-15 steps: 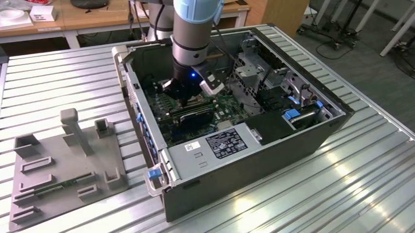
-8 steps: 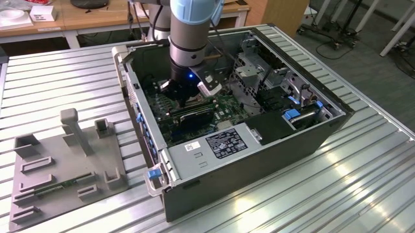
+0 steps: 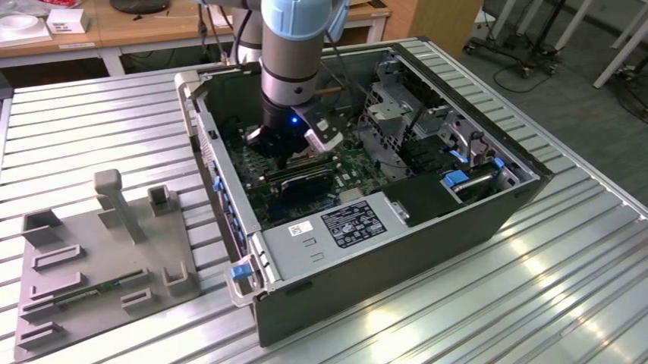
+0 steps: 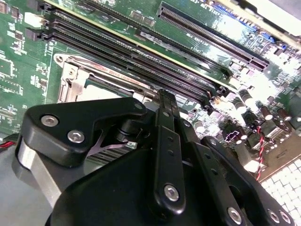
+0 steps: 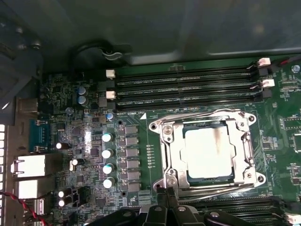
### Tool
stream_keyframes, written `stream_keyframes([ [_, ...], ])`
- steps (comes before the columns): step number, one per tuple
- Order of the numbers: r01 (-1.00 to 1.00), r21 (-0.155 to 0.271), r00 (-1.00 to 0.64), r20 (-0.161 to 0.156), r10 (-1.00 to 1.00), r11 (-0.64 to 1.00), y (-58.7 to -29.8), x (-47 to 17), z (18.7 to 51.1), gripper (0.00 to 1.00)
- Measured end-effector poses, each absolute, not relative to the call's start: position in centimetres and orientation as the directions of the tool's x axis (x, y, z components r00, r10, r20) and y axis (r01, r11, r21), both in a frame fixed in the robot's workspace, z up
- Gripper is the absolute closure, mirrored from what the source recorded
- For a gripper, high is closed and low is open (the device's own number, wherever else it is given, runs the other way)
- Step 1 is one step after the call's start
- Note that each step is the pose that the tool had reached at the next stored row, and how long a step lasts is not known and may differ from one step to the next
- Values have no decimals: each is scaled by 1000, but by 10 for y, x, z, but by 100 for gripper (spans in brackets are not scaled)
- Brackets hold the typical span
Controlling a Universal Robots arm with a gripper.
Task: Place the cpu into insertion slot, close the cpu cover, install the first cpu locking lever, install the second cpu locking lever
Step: 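Install the second cpu locking lever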
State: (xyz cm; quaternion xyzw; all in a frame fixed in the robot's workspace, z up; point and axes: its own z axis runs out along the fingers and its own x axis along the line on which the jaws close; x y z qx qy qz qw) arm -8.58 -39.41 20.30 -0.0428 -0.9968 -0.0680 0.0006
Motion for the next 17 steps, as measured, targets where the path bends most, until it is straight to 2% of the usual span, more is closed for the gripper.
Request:
stream_keyframes([
  [17,85,136,-996,8,85,987,-394,-85,201,89],
])
